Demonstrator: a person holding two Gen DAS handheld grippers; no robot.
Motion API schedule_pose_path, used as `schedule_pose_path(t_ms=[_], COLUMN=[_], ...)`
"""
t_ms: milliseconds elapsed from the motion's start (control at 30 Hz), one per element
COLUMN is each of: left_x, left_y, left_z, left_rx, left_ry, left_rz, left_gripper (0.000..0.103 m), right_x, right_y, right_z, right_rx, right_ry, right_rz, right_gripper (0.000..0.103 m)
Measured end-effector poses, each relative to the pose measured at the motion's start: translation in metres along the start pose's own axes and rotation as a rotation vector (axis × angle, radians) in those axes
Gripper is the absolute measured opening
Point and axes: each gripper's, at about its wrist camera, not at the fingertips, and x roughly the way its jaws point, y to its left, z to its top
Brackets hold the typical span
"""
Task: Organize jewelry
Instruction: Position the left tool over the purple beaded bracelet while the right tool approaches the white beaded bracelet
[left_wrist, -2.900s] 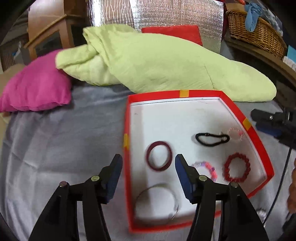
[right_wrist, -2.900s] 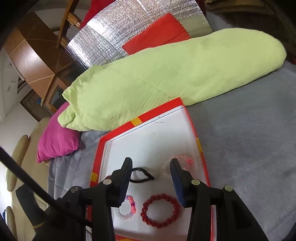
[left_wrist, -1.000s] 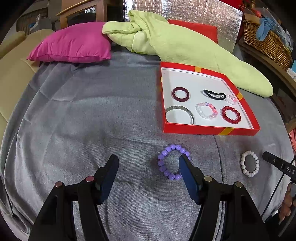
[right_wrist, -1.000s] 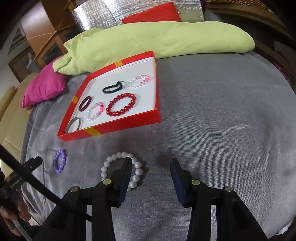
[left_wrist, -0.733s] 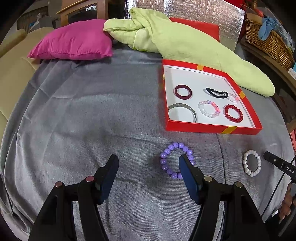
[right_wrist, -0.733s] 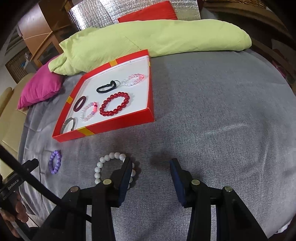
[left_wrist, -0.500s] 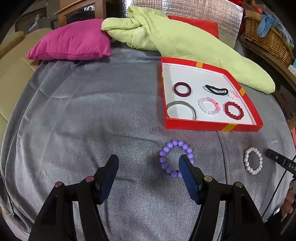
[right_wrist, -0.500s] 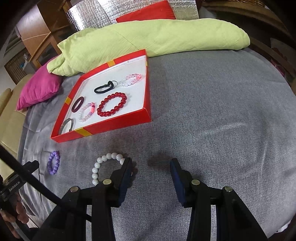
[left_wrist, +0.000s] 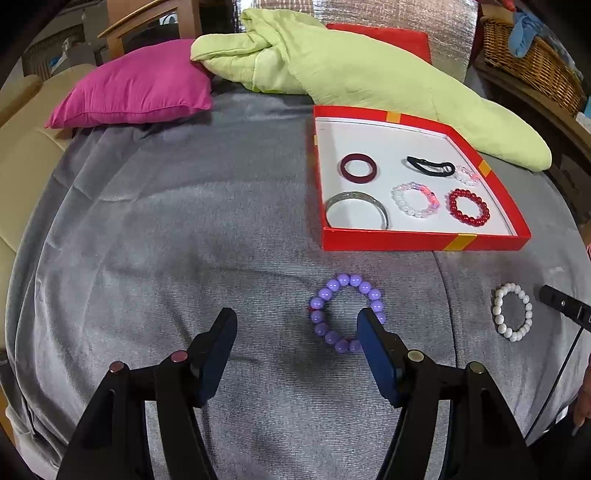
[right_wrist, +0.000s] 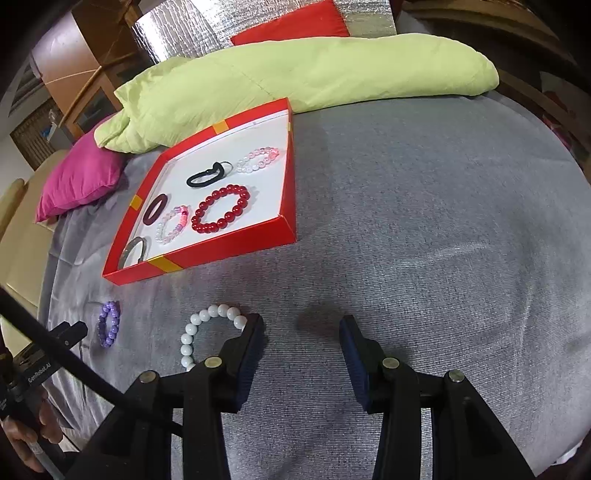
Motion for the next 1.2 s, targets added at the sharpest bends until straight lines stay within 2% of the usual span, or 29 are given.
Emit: schedule_pose_path(t_ms=[600, 733, 1000, 1200], left_x=[-0.009, -0.011, -0.020, -0.029], left_y=[0.012, 0.013, 0.005, 0.000], left_z=[0.000, 0.000, 0.001, 0.001], left_rx=[-0.038, -0.055, -0.048, -0.023], left_ry=[-0.017, -0.021, -0.047, -0.073], left_rz=[-0.021, -0.035, -0.062, -0.073], left_gripper=[0.068, 0.068, 0.068, 0.068], right_x=[0.007, 0.004, -0.015, -0.028], right_y=[0.028, 0.028, -0.008, -0.055], right_z=[-0.002, 0.000, 0.012, 0.011], right_rx=[-0.038, -0.037, 0.080, 0.222], right_ry=[-0.002, -0.027, -0.110, -0.145], right_rz=[-0.010, -0.009, -0.017, -0.106], right_gripper=[0.047, 0.047, 0.047, 0.047])
